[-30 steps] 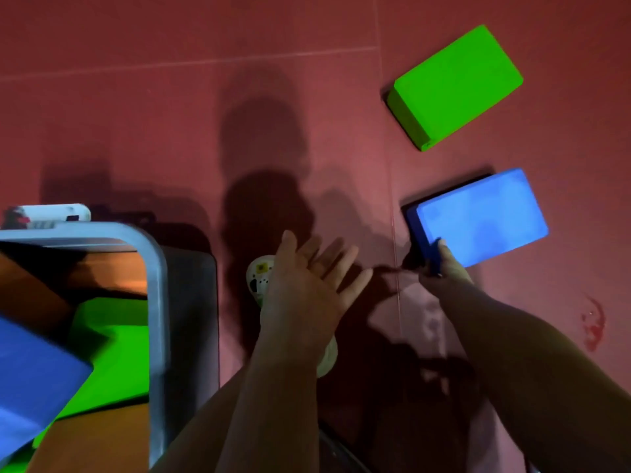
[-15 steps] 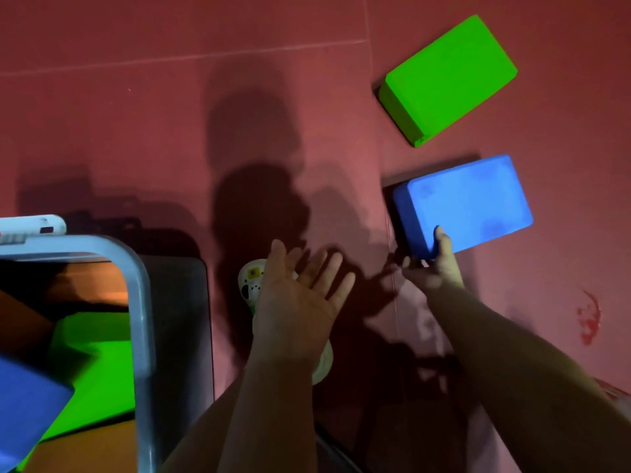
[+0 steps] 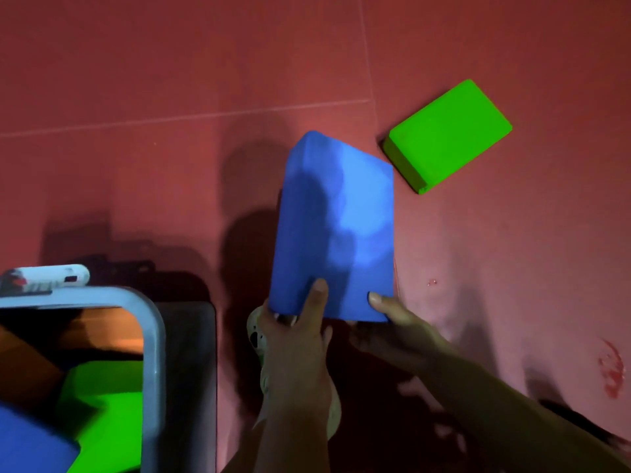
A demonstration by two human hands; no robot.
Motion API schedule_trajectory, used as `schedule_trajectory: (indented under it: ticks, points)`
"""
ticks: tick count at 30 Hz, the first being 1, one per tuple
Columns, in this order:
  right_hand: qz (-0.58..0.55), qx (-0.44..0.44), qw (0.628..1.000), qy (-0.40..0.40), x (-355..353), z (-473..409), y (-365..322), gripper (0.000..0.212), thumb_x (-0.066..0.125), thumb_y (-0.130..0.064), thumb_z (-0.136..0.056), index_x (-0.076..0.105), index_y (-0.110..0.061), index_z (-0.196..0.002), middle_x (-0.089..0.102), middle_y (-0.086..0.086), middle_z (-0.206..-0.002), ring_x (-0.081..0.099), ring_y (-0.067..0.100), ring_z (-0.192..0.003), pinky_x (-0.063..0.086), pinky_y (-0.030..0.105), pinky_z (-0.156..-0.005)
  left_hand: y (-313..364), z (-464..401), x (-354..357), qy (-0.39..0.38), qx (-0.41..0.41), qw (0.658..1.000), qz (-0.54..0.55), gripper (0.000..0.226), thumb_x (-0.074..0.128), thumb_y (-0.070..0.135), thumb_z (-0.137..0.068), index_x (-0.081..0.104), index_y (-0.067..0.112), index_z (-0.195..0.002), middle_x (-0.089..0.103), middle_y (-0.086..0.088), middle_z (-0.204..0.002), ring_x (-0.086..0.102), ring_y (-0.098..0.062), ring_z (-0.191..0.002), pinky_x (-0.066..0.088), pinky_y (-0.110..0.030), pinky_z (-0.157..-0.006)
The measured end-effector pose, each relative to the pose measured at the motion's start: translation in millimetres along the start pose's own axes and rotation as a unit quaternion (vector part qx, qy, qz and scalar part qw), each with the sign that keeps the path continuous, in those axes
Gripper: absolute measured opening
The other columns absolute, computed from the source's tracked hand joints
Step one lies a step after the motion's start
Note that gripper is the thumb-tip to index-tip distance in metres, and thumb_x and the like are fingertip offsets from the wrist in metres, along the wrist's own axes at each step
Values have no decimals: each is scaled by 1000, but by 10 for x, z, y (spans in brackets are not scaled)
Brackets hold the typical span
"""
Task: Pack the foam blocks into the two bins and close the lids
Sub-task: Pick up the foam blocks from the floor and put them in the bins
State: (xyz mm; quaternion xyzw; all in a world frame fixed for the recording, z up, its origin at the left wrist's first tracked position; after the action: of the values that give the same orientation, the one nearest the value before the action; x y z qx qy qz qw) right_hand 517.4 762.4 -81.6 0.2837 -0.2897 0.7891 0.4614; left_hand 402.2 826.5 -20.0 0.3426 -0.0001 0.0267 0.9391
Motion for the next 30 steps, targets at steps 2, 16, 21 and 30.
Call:
schedule_trajectory:
  ticks: [2,16,21,30]
  points:
    - [60,27,998,-2,-55,-7,-99,64,95,-35,-39,75,-20,-98,72,2,-101,69,15,-86,56,27,-71,43,-27,-4,26,-23,997,65,56,77,28,-76,52,12,-124,66,-8,-118,68,-24,-103,59,-34,-69]
    - [91,-91,903,409,-868,-966,-2076,55,57,-53,-87,42,-17,-126,52,4,-103,52,10,-80,44,29,-69,160,-172,217,53,-38,979,195,63,72,22,-66,52,10,-125,71,2,-101,67,-19,-102,58,-47,-79]
    - [88,-95,903,409,-910,-1242,-2248,32,50,-49,-92,45,-19,-80,49,0,-86,48,9,-73,39,25,-63,123,-249,307,51,-51,980,186,58,72,24,-70,54,8,-123,65,-2,-84,57,-25,-92,58,-45,-77]
    - [63,-108,902,413,-992,-1471,-2296,46,51,-67,-81,50,-22,-78,57,-3,-79,52,9,-72,42,25,-66,278,-387,402,47,-70,978,189,60,72,22,-69,53,10,-124,68,-2,-114,66,-22,-107,59,-44,-76]
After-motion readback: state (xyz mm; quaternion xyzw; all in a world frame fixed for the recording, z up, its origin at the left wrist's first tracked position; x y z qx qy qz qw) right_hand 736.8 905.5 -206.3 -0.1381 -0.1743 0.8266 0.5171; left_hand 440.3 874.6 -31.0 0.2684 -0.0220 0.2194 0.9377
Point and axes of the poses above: each hand's wrist, its own z-axis away from the middle knuckle, its own x-axis out of the palm, y = z × x, the point moved 2 cm from there along -z, towards the middle knuckle
